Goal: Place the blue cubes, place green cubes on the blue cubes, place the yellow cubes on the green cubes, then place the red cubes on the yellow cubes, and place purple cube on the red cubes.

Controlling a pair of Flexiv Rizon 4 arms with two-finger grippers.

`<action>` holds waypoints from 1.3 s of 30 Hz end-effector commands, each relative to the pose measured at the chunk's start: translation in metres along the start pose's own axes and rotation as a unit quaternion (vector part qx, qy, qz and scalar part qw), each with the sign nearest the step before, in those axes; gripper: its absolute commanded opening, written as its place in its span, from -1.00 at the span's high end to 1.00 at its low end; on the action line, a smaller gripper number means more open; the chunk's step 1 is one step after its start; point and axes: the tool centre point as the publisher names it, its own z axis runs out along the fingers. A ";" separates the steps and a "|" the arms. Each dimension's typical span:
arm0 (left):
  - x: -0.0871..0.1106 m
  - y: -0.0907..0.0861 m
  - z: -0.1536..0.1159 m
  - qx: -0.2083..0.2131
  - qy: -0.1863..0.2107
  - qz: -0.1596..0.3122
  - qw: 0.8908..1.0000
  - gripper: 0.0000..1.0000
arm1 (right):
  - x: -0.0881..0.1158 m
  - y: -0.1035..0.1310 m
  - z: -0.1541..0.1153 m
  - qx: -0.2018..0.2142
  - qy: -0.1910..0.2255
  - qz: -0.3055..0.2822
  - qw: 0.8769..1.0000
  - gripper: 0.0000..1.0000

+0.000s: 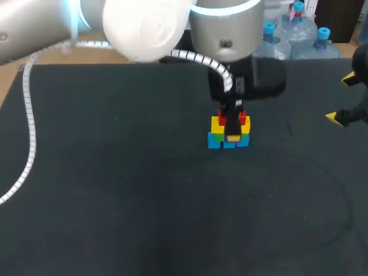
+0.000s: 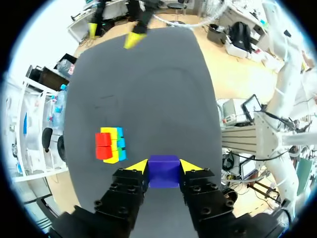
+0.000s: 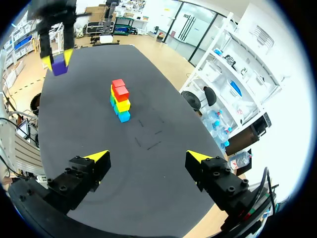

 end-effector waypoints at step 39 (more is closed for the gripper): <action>-0.017 0.097 0.044 0.016 0.010 -0.014 1.000 1.00 | 0.001 0.002 0.001 0.005 -0.001 0.001 1.000 -1.00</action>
